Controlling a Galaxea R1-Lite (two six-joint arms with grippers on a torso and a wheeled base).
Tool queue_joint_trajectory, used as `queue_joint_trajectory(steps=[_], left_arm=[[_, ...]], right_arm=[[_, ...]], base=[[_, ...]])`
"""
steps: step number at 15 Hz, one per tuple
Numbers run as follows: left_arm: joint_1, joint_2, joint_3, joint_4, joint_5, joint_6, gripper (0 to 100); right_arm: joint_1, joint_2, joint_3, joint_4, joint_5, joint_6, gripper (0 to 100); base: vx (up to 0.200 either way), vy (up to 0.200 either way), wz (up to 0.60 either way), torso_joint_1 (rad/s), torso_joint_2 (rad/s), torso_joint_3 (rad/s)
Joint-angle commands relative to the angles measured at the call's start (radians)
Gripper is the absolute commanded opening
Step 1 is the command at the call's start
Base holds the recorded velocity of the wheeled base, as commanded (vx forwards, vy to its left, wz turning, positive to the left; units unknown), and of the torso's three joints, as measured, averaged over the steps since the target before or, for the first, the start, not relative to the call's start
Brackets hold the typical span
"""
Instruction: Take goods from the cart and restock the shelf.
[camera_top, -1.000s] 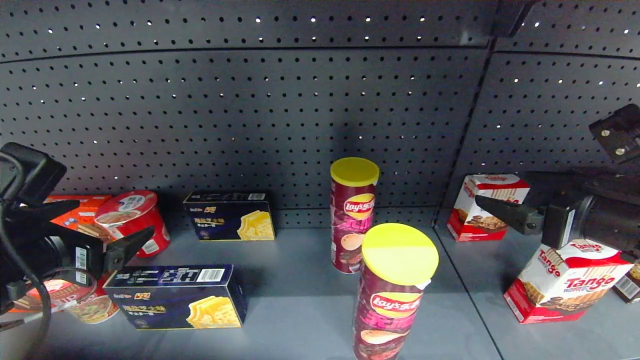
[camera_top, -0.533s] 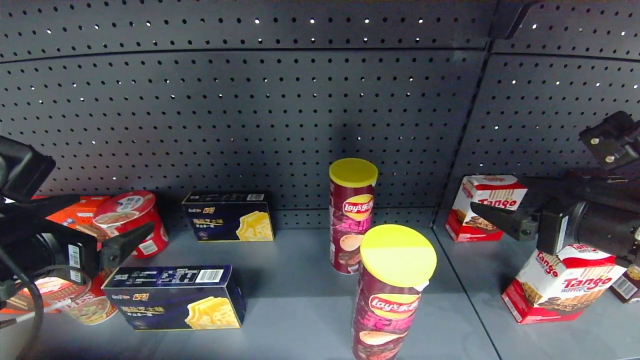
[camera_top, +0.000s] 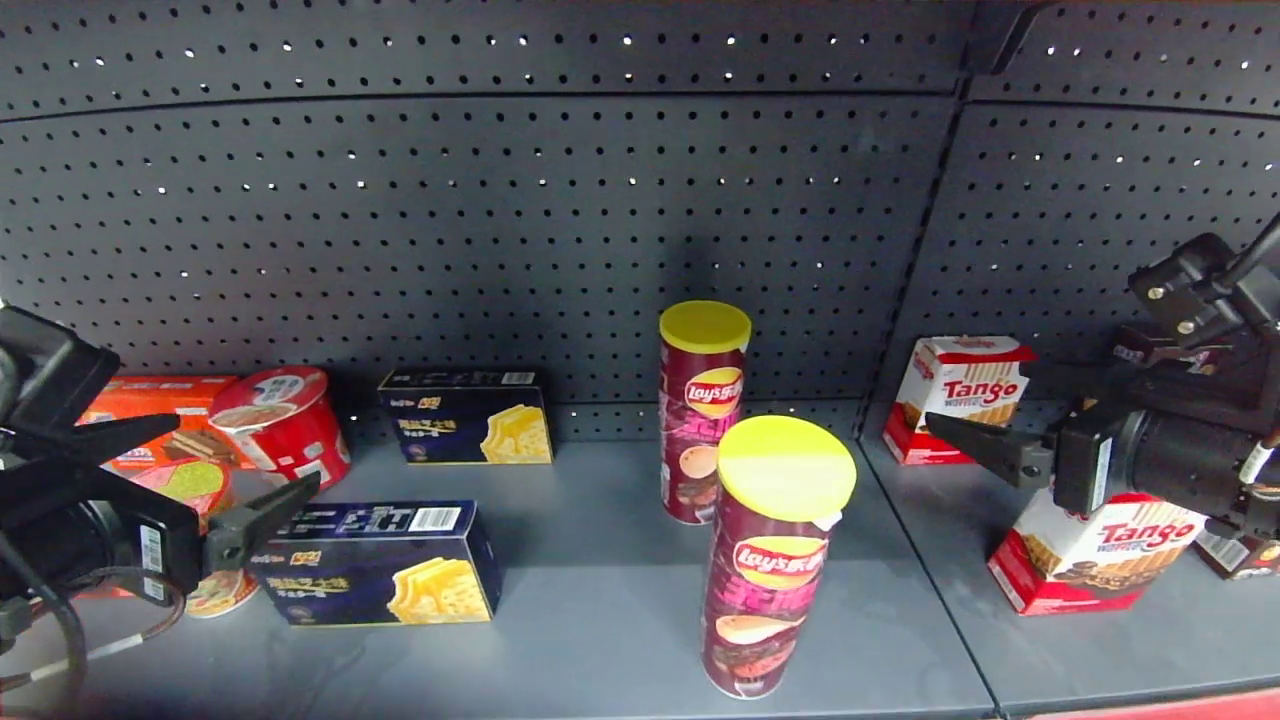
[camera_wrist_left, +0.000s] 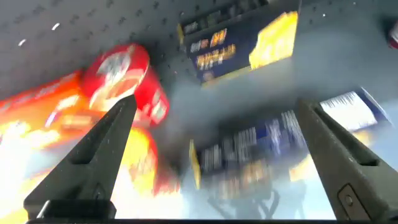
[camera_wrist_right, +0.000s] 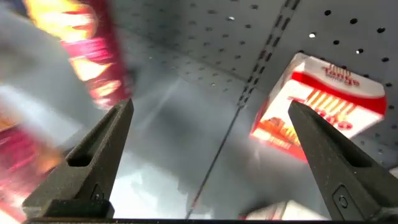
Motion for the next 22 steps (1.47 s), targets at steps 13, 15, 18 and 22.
queue_joint_trajectory(steps=[13,15,18,22], left_arm=[[0.002,-0.002,-0.002,0.0,-0.002,-0.003,100],[0.002,-0.002,-0.002,-0.002,-0.002,-0.003,100],[0.002,-0.004,0.003,-0.002,-0.003,-0.003,100],[0.002,-0.002,0.003,-0.002,-0.003,-0.003,100]], right_arm=[[0.011,-0.002,0.008,-0.016,-0.108,-0.005,100],[0.017,0.001,0.014,-0.013,-0.117,-0.008,100],[0.031,0.001,0.048,-0.018,-0.119,-0.031,100],[0.028,0.0,0.053,-0.016,-0.131,-0.034,100]], base=[[0.0,0.0,0.0,0.0,0.0,0.0],[0.0,0.0,0.0,0.0,0.0,0.0],[0.0,0.0,0.0,0.0,0.0,0.0],[0.0,0.0,0.0,0.0,0.0,0.0]])
